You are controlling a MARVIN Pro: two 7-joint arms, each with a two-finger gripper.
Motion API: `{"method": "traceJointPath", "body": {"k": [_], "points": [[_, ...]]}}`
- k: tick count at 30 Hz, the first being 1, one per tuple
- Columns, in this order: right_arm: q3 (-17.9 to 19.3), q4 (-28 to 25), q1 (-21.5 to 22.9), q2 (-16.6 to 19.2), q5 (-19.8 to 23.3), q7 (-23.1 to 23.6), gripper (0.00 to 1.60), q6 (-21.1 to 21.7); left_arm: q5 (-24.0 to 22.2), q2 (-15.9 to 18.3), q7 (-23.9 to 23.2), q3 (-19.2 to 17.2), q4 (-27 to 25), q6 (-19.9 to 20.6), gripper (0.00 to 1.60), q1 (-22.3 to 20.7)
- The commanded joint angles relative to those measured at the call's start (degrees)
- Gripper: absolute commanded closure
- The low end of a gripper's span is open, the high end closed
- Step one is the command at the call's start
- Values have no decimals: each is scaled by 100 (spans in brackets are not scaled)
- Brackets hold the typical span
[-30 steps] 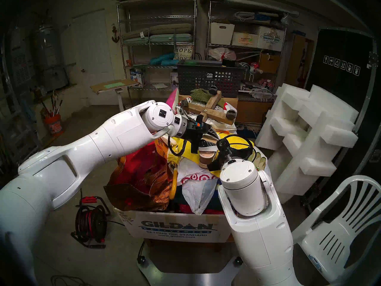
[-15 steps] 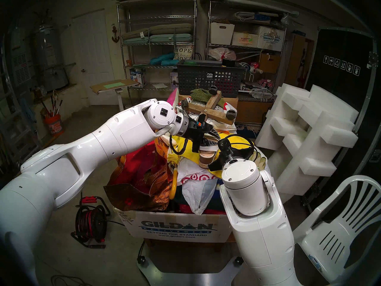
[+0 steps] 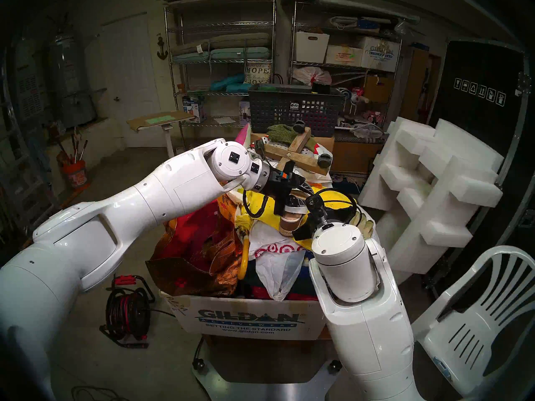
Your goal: Unbuckle a shoe
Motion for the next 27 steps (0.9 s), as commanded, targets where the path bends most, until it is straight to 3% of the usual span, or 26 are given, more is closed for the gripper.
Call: {"method": "traceJointPath", "body": {"k": [1,5,8,13,15,17,22,27], "points": [[-34,-127,63,-36,31,-38,160,-2,3,-37,42,-87,-16,-28,82,-127],[-49,-115,70,-33,56,-79,160,-2,-6,13,32,-83,-42,-28,93,-109],[-55,-105,75,-34,85,-106,160,-2,-27,29,1,-79,-42,-38,92,-99],[-66,-95,84,-32,113,-125,160,-2,-23,45,10,-74,-56,-45,77,-90],[-67,-94,78,-33,114,-128,160,-2,-27,56,2,-74,-61,-50,58,-90],[-57,-93,61,-30,98,-133,160,-2,-39,77,-16,-73,-69,-52,50,-89],[-3,-119,44,-39,31,-81,160,-2,-51,124,-30,-67,-86,-81,45,-78],[20,-128,50,-36,-18,-16,160,-2,-67,140,-57,-58,-70,-154,53,-81]]}}
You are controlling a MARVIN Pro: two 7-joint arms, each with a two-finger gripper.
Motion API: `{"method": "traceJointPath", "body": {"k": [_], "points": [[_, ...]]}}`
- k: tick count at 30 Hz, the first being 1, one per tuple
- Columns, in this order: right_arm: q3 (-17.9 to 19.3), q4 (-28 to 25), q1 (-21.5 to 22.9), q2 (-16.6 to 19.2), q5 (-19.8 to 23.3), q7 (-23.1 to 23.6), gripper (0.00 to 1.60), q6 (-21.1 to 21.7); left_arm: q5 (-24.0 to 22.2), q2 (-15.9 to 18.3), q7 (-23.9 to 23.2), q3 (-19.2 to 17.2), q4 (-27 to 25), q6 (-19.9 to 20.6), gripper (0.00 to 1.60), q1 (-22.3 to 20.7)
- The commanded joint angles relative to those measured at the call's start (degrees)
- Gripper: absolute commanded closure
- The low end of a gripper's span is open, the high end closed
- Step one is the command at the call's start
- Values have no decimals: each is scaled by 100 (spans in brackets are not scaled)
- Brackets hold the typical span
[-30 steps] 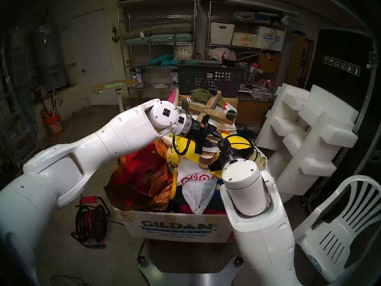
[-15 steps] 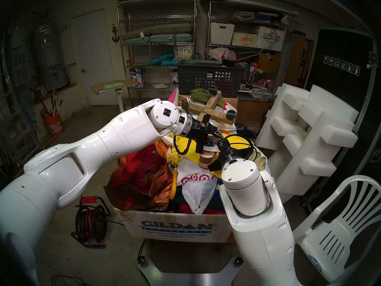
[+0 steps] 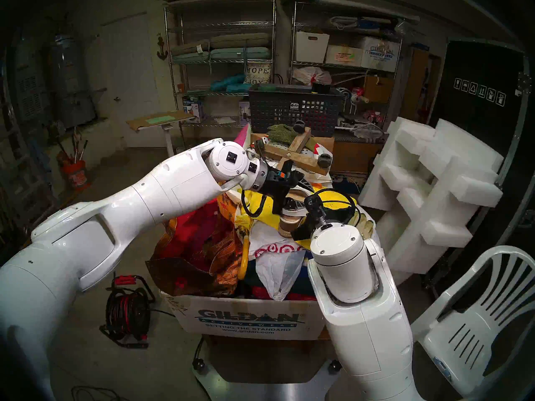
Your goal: Unbuckle a shoe
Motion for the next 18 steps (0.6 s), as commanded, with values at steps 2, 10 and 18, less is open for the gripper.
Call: {"method": "traceJointPath", "body": {"k": [2,10,18], "points": [[41,-129,55,-41,-95,113,160,-3,-34,18,-51,-58,-22,-96,51,-84],[51,-98,86,-61,-138,203,160,-3,-27,115,13,-230,59,-191,48,-284],[58,-65,113,-71,-186,286,160,-3,-27,39,-94,-231,155,-323,51,-400]]}}
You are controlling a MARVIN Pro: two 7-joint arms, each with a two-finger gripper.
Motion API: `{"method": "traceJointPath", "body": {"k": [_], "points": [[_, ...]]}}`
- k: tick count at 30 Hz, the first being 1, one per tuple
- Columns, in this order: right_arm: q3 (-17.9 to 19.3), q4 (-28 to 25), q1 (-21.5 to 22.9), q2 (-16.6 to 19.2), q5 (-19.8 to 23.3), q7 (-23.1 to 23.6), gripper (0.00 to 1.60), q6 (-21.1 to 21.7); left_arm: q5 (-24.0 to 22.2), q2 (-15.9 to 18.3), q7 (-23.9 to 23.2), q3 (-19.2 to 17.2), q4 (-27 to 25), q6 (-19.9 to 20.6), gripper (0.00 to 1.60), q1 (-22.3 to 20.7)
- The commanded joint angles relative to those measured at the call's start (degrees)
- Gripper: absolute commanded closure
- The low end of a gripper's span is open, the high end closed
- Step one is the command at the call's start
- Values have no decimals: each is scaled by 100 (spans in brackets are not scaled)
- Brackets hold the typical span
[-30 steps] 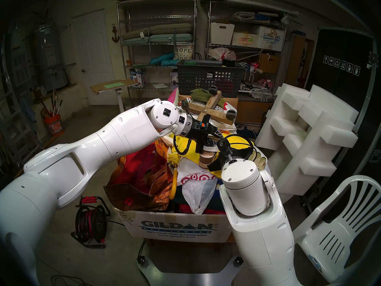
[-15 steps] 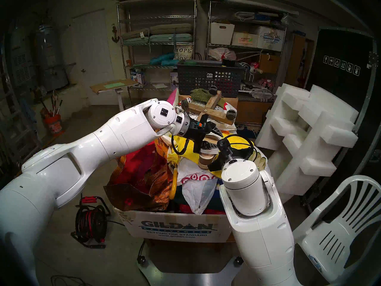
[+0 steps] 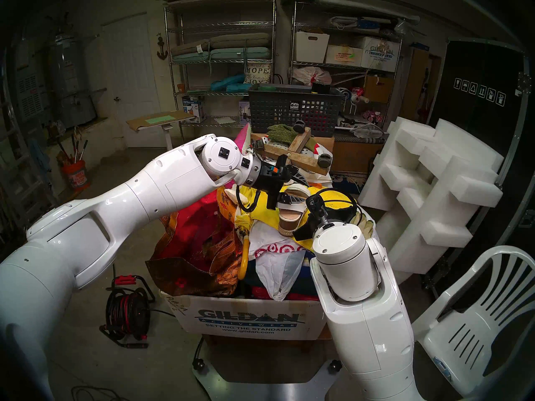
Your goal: Unbuckle a shoe
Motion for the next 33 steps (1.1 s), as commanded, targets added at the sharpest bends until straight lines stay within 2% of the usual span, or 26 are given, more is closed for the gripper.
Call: {"method": "traceJointPath", "body": {"k": [1,3,17,33], "points": [[-15,-80,97,-52,-9,-8,160,-3,-14,-73,-57,-126,43,-96,51,-272],[-9,-76,99,-52,-26,15,160,-3,16,-155,-76,-115,178,-145,57,-333],[29,-99,77,-59,-102,116,160,-3,42,-527,-249,-98,673,-370,62,-573],[-1,-107,101,-59,-89,137,160,-3,129,-770,-400,20,1024,-498,64,-507]]}}
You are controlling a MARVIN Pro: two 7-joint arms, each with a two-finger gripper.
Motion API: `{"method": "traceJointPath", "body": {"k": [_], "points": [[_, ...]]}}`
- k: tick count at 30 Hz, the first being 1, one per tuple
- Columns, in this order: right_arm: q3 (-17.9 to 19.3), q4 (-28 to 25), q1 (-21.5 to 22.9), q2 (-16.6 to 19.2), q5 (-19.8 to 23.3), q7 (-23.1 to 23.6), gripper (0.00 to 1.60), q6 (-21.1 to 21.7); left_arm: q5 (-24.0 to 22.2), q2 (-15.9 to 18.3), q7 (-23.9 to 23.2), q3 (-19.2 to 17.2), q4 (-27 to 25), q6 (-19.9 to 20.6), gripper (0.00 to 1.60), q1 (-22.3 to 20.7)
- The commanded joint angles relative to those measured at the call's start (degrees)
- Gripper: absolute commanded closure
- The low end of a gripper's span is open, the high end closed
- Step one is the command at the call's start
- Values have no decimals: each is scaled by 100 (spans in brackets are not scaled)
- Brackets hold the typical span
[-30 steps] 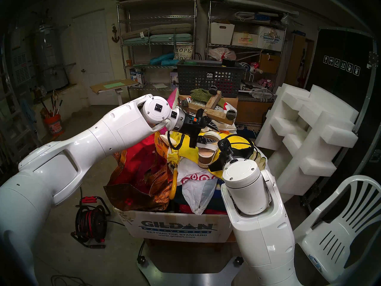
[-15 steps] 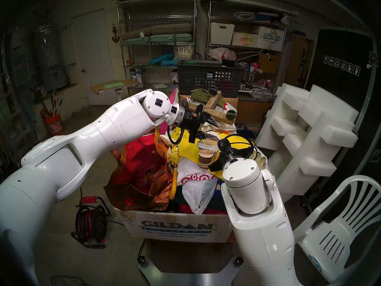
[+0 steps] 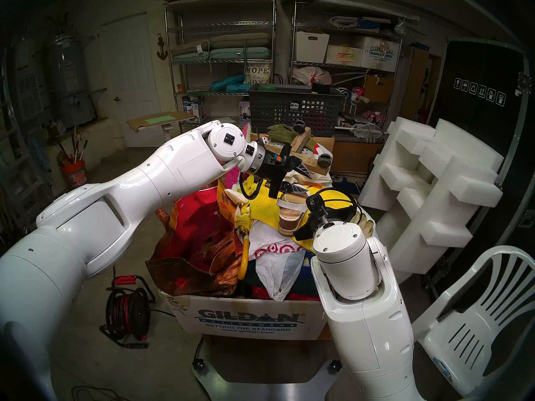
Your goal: Unbuckle a shoe
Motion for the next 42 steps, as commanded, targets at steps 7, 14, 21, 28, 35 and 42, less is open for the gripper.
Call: {"method": "traceJointPath", "body": {"k": [7,14,21,28,35,42], "points": [[-51,-115,91,-36,80,-45,160,-3,23,-150,8,-13,-10,-41,67,-83],[-53,-113,109,-43,108,-90,160,-3,0,36,-31,1,-356,57,62,-3],[-32,-102,114,-51,125,-109,160,-3,29,110,39,-40,-427,107,58,-55],[-24,-119,106,-49,133,-113,160,-3,67,32,65,-45,-241,74,55,-131],[-24,-147,82,-40,139,-115,160,-3,71,-13,54,-28,-184,51,50,-173],[-12,-157,70,-39,122,-88,160,-3,69,14,69,-26,-200,70,30,-169]]}}
